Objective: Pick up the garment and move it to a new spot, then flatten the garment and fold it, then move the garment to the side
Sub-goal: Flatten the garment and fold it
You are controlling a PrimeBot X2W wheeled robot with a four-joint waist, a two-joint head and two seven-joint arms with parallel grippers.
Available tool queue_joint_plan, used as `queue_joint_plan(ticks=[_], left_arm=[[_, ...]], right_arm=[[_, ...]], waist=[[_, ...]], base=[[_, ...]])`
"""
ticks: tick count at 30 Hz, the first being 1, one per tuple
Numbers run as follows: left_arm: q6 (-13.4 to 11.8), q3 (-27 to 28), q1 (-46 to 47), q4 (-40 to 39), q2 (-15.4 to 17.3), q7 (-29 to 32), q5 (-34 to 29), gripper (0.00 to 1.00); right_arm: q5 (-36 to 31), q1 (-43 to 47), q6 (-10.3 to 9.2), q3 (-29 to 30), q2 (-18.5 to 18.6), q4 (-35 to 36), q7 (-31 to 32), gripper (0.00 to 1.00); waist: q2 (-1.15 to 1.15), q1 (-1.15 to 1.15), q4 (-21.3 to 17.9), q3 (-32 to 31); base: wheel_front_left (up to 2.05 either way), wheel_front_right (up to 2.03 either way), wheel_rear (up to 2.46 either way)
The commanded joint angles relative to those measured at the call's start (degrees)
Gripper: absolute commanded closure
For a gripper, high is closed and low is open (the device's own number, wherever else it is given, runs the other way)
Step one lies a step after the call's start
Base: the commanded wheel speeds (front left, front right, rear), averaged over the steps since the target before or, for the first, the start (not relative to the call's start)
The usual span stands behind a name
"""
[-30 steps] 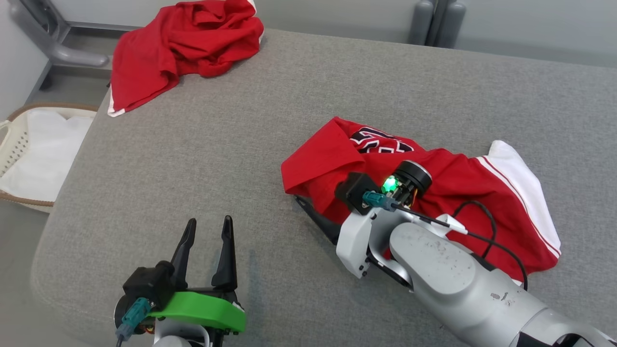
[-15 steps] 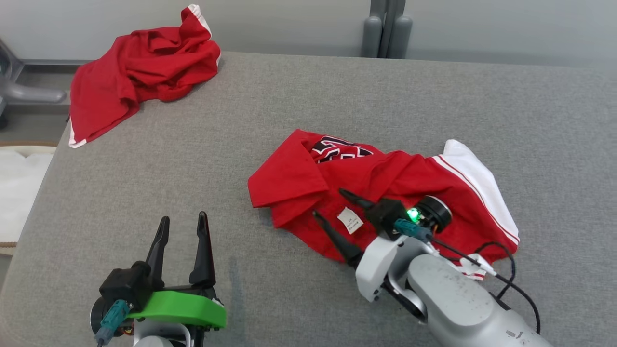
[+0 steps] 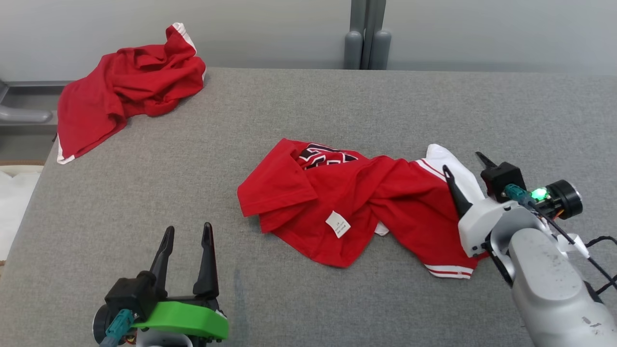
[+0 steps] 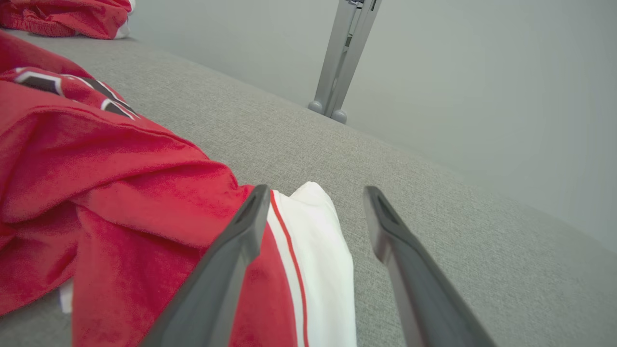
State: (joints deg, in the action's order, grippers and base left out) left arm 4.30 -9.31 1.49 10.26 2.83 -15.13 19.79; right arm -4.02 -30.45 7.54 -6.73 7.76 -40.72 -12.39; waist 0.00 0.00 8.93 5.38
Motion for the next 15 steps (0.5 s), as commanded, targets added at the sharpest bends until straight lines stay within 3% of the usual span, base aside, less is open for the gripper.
queue_joint_plan(ticks=[1,7,15], left_arm=[[0.3,-0.2,-0.2,0.1,0.1,0.0,-0.7,0.0],[0.6,-0.5,1.1,0.3,0.1,0.0,-1.1,0.0],[0.6,0.1,1.6,0.4,0.1,0.0,-0.9,0.0]], right_arm=[[-1.6,-1.4,-0.1,1.1,1.4,-1.3,0.9,0.0],[-2.9,-4.1,-0.1,2.0,3.3,-8.2,3.4,0.0],[2.6,-7.0,-0.1,-0.3,3.7,-16.7,5.6,0.0]], waist=[[0.0,0.0,0.7,0.9],[0.0,0.0,2.7,3.4],[0.0,0.0,4.2,5.4]], base=[[0.0,0.0,0.0],[0.0,0.0,0.0],[0.0,0.0,0.0]])
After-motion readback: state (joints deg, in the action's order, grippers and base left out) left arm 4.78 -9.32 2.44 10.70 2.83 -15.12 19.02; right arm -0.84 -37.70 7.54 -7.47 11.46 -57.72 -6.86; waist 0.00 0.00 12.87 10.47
